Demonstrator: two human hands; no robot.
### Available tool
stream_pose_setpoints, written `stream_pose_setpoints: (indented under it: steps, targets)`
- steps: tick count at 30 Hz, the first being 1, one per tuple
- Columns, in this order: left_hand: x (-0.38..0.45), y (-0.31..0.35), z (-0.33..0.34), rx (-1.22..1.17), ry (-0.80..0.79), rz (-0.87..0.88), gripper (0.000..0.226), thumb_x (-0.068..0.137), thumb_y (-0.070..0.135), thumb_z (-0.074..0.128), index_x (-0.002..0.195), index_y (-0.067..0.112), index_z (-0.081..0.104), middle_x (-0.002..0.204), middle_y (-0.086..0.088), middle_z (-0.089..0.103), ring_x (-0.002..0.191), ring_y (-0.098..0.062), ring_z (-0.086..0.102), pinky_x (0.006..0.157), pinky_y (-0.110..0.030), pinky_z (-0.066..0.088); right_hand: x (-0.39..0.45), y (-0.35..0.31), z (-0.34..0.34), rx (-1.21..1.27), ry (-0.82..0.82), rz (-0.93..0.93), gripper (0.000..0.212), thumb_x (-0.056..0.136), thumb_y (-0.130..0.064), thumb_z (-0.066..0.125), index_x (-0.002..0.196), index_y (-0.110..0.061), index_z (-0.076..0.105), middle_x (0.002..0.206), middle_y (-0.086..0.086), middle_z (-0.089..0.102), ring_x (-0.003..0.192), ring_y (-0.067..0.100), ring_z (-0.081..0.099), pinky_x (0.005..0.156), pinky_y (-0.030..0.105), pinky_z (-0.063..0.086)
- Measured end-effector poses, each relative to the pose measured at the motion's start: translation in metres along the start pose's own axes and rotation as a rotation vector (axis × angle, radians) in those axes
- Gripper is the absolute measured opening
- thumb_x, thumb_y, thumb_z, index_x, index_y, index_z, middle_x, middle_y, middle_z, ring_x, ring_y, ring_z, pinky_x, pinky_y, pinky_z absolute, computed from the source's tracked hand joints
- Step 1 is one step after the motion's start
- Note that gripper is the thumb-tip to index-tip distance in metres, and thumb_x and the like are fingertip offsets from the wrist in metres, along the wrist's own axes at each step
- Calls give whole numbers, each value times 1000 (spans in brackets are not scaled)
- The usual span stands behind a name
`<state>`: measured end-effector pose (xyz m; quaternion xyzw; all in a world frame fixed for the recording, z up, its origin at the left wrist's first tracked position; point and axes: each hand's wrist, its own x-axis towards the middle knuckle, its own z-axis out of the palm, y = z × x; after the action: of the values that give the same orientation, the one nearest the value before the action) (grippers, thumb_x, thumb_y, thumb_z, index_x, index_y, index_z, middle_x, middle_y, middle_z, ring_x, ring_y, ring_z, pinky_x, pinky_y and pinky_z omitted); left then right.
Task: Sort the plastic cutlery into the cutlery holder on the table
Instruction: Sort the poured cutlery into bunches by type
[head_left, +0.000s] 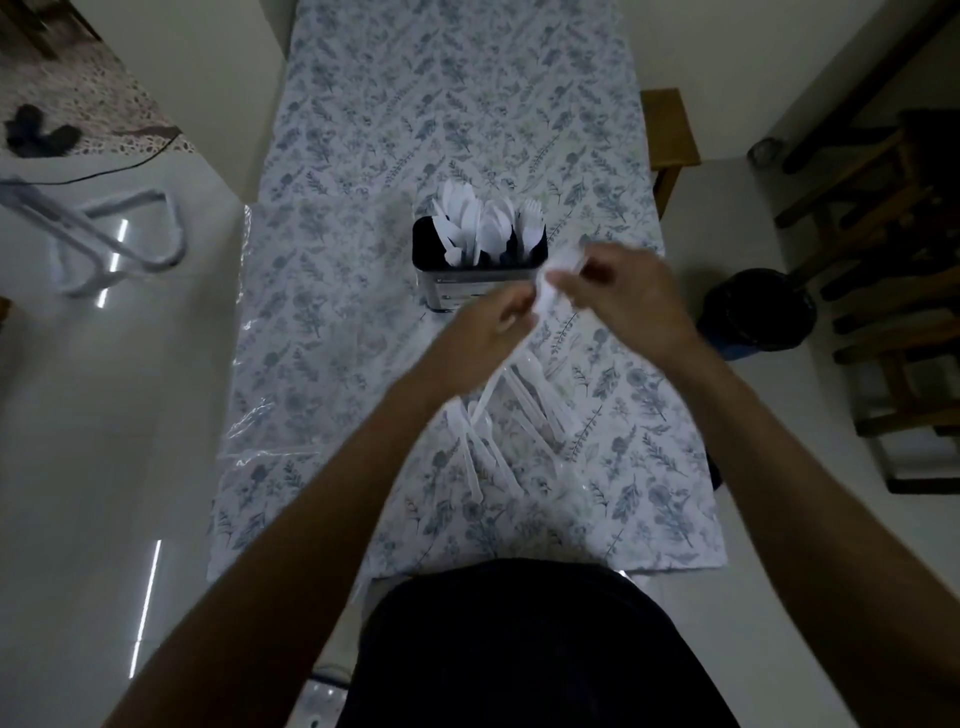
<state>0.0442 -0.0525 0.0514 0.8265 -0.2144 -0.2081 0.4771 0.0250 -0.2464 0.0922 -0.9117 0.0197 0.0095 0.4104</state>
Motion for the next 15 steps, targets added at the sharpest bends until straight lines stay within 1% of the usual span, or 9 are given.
stream_pose_setpoints:
  steps: [2,3,6,8,9,11,12,14,15]
  targets:
    - [34,25,-30,70,91,89,17,101,17,62,114,6,63,109,-3,67,94,-6,62,78,-2,44,38,-13,-22,13,93,-121,38,91,-48,66,89,-10,68,81,8,69,75,23,68,73,43,57]
    - [48,35,-43,96,153,111,14,98,16,67,108,6,64,105,-3,68,92,-8,64,77,-3,44,54,-18,-30,31,127,-166,37,90,-45,68,90,-9,69,83,9,69,76,24,68,74,43,56]
    - [80,50,-64,96,232,109,26,91,14,76,110,5,61,94,2,67,82,-2,66,75,-7,48,90,-25,-36,-19,194,-263,30,89,-40,70,103,-14,74,91,-1,67,83,14,65,79,31,54]
    - [92,45,-66,161,214,87,38,89,14,78,118,6,55,90,3,69,82,-10,69,81,-21,53,104,-20,-28,-76,178,-288,26,90,-35,69,103,-14,75,93,2,70,84,15,64,77,23,50]
    - [97,41,-65,262,226,79,41,88,18,77,120,9,53,90,3,71,85,-16,71,89,-29,48,107,-16,-21,-93,166,-285,23,90,-33,69,103,-14,75,93,5,72,83,15,64,76,21,48]
    - [104,30,-61,455,264,66,44,87,26,75,122,15,50,92,4,73,91,-21,69,93,-30,25,111,-8,-8,-104,162,-284,19,90,-28,71,102,-14,77,91,7,72,81,13,63,75,22,48]
    - [106,26,-60,502,266,51,45,86,28,74,123,16,50,91,6,72,93,-20,69,93,-30,20,111,-4,-3,-101,165,-289,18,90,-26,72,100,-13,77,88,6,71,78,11,62,73,19,48]
    - [109,16,-57,552,270,31,47,86,32,74,124,18,50,91,9,73,96,-18,68,98,-34,18,113,2,3,-97,160,-278,16,90,-24,71,95,-9,76,80,4,68,74,11,59,66,12,43]
    - [112,12,-55,583,261,18,47,86,33,73,124,18,50,93,9,74,99,-16,67,101,-36,19,114,3,6,-99,150,-261,17,90,-24,71,92,-8,75,79,5,68,74,12,60,66,14,46]
